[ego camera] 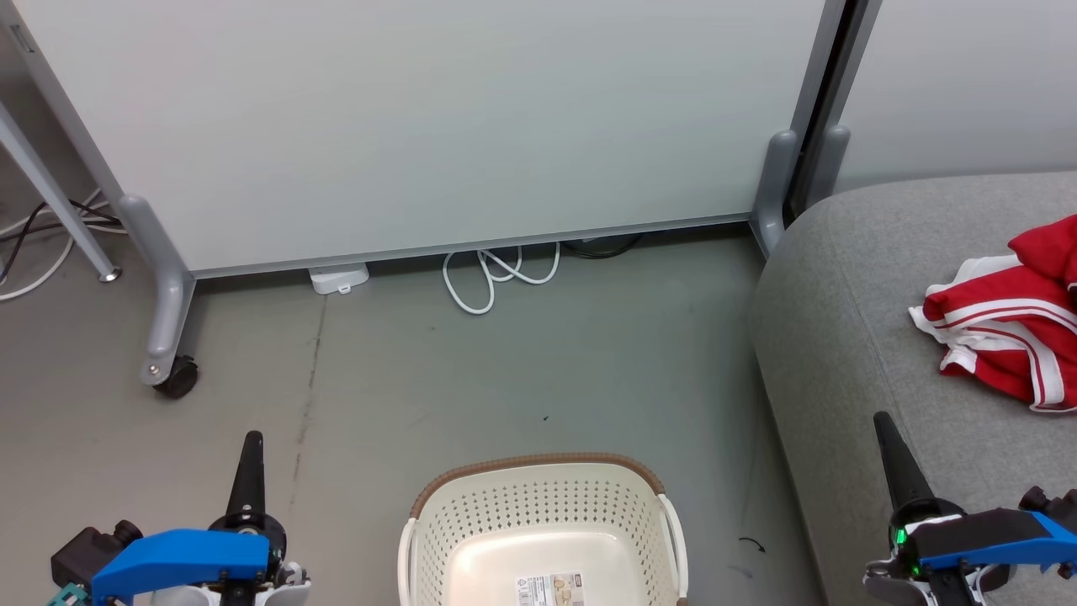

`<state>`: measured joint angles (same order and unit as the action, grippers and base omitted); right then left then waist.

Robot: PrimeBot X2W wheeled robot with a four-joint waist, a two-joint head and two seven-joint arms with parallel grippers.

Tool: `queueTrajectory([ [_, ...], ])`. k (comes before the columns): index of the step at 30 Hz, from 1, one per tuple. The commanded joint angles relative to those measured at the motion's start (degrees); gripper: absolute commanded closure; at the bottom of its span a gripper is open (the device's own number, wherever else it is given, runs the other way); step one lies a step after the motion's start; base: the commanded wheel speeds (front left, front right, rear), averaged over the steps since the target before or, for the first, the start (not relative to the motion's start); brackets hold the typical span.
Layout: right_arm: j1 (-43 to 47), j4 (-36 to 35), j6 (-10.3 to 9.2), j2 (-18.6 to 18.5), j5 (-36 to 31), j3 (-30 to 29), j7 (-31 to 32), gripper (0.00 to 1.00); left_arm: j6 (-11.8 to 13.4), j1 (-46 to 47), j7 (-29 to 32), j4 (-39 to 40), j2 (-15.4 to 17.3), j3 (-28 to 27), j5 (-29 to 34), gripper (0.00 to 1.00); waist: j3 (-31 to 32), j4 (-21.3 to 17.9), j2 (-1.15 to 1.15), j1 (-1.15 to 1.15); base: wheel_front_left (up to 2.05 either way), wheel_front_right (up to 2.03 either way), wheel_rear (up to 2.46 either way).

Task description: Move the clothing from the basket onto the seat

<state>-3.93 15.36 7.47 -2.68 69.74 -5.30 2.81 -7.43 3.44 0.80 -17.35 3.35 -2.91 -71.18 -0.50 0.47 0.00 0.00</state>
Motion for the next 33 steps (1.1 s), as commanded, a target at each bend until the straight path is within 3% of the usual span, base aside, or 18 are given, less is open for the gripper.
queueTrajectory([
  [1,-1.32,-0.68,0.03,-0.26,1.7,-0.2,0.31,1.0,-0.06,1.29,0.47,0.8,0.1,-0.5,-1.58,1.0,0.01,-0.02,0.0,0.0,0.0,0.0,0.0],
  [33,-2.29,-1.25,0.04,-0.31,16.37,-0.99,2.76,1.0,-0.09,2.62,4.28,2.67,-0.3,-2.88,-15.21,1.0,0.21,-0.31,0.0,0.0,0.0,0.0,0.0],
])
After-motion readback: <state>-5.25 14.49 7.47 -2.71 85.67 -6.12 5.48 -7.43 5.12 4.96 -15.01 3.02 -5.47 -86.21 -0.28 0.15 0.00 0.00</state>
